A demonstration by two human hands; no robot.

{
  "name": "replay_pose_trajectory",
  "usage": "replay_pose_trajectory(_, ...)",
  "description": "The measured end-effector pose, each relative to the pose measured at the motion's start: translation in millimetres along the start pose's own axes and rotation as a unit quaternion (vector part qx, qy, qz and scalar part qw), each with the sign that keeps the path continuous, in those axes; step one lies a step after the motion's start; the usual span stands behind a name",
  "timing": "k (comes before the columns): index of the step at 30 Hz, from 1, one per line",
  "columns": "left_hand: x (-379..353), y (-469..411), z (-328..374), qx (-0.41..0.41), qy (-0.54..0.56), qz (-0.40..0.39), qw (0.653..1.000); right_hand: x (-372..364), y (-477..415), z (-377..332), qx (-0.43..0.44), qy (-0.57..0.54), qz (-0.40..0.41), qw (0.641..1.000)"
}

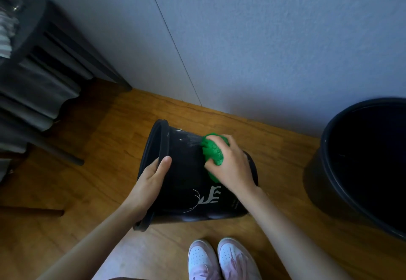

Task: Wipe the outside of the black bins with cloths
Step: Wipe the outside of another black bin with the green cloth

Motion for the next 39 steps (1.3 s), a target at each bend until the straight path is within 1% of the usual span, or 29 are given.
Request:
replay_pose_trajectory(5, 2.7, 2.7, -2.8, 0.002, -0.012, -0.001, 1.000, 2.6, -6.5, 70.5, -0.157, 0.044, -0.032, 0.986)
replay_pose_trajectory(8, 0.9, 4.6, -2.8, 0.009, 0.019, -0.019, 1.000, 4.6, 4.2, 97.4, -0.195, 0.029, -0.039, 0.980)
replay_pose_trajectory(11, -0.1, 0.4, 3.5, 0.030, 0.036, -0.027, 0.999, 4.8, 9.7, 101.7, -0.184, 0.014, -0.038, 0.982)
replay_pose_trajectory(13, 1.9, -7.6, 8.6, 0.049, 0.028, 0.011, 0.998, 4.2, 13.2, 101.2, -0.178, 0.000, -0.030, 0.984)
replay_pose_trajectory(14, 3.0, -10.3, 10.4, 0.066, 0.033, 0.017, 0.997, 4.0, 15.5, 100.8, -0.178, -0.008, -0.027, 0.984)
replay_pose_trajectory(16, 2.8, -12.4, 11.1, 0.085, 0.043, -0.015, 0.995, 3.5, 18.9, 100.1, -0.170, -0.019, -0.022, 0.985)
replay_pose_trajectory(17, 2.8, -11.8, 10.5, 0.088, 0.025, -0.027, 0.995, 3.0, 20.1, 100.1, -0.164, -0.023, -0.019, 0.986)
replay_pose_trajectory(19, 3.2, -12.8, 10.2, 0.075, -0.029, -0.002, 0.997, 2.9, 22.3, 99.7, -0.153, -0.031, -0.015, 0.988)
replay_pose_trajectory(22, 1.7, -16.0, 16.1, 0.020, -0.061, 0.057, 0.996, 3.8, 25.4, 98.8, -0.160, -0.029, -0.020, 0.986)
replay_pose_trajectory(25, -4.2, -12.5, 18.1, -0.008, -0.052, 0.049, 0.997, 10.4, 26.2, 89.2, -0.159, -0.032, -0.019, 0.987)
replay_pose_trajectory(28, -6.0, -9.7, 17.7, -0.027, -0.061, 0.035, 0.997, 23.6, 23.0, 57.4, -0.109, -0.063, 0.025, 0.992)
replay_pose_trajectory(30, -6.2, -9.8, 18.3, -0.030, -0.065, 0.022, 0.997, 31.0, 25.1, 25.3, -0.072, -0.102, 0.059, 0.990)
replay_pose_trajectory(33, -8.4, -9.4, 18.9, -0.036, -0.075, 0.008, 0.997, 31.3, 37.5, -25.9, -0.018, -0.171, 0.059, 0.983)
replay_pose_trajectory(36, -10.8, -12.4, 16.0, -0.036, -0.075, 0.010, 0.996, 14.5, 52.8, -58.0, 0.047, -0.165, 0.051, 0.984)
replay_pose_trajectory(39, -12.8, -15.9, 11.3, -0.024, -0.058, 0.019, 0.998, -2.8, 56.0, -67.4, 0.040, -0.143, 0.066, 0.987)
Point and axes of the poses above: each hand's wrist, its own y-axis away from the middle knuckle, its own x-axis out of the back of the hand, z = x × y, the point moved 1 cm from there along -y, towards the middle knuckle, and after that the axes turned 7 degrees about y, right-handed, at the moved point
